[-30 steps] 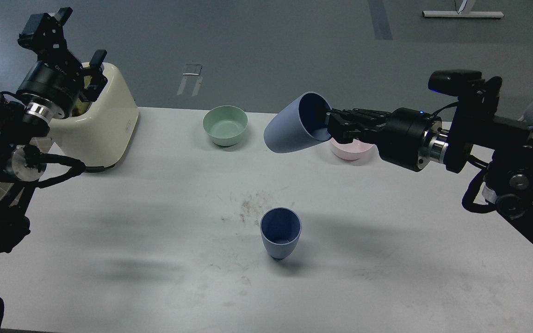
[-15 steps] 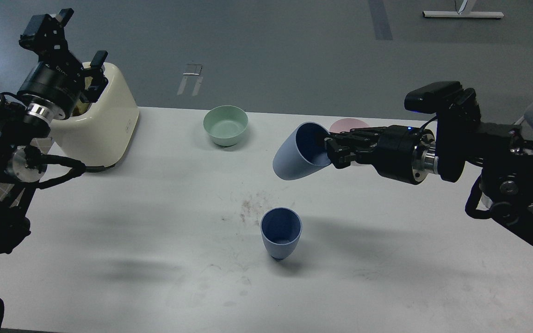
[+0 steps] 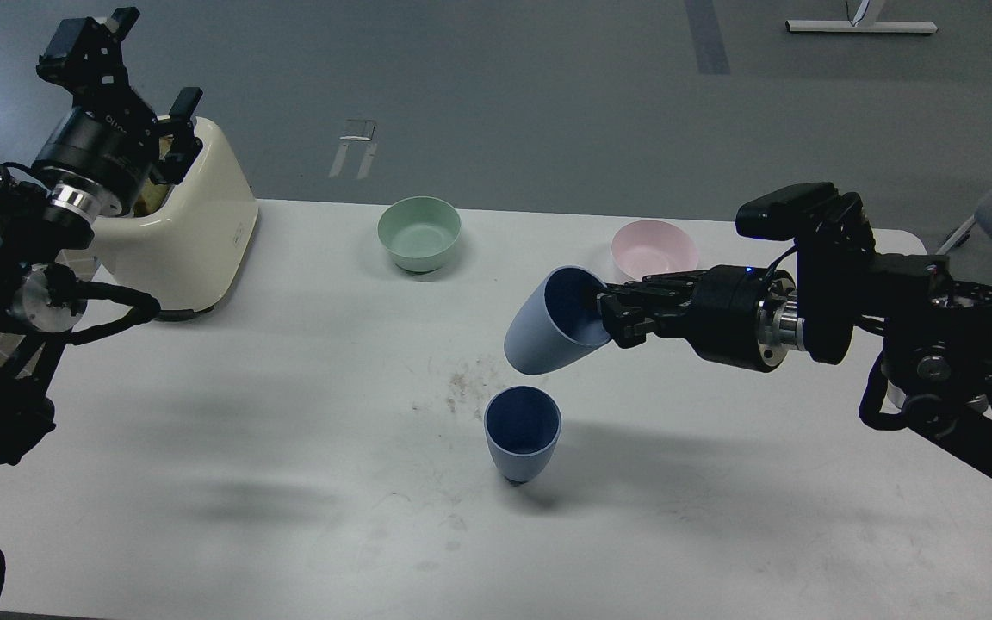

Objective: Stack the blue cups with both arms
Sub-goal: 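Lower the held cup into the center blue cup with the right hand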

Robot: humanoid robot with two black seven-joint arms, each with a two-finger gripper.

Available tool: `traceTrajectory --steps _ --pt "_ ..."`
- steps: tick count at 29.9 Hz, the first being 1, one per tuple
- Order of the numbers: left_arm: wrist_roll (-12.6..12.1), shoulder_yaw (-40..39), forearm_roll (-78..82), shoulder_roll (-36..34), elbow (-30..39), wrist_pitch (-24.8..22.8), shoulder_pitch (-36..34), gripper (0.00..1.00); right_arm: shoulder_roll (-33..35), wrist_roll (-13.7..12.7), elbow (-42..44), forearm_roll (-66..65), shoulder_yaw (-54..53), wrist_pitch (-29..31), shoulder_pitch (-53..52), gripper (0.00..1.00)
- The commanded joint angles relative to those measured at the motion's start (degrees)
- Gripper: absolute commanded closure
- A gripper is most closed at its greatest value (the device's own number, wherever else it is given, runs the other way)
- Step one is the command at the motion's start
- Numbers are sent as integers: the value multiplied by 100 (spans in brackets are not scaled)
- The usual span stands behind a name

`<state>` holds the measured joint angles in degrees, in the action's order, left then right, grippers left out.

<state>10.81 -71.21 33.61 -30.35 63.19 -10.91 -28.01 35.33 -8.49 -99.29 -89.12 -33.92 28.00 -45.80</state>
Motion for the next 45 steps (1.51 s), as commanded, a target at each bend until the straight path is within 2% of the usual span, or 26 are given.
traceTrajectory --steps 1,45 --pt "0 107 6 -6 0 1 -64 3 -8 6 -3 280 -1 0 45 100" --pt "17 108 23 -103 -26 -34 -47 3 -158 -29 -3 316 298 0 212 100"
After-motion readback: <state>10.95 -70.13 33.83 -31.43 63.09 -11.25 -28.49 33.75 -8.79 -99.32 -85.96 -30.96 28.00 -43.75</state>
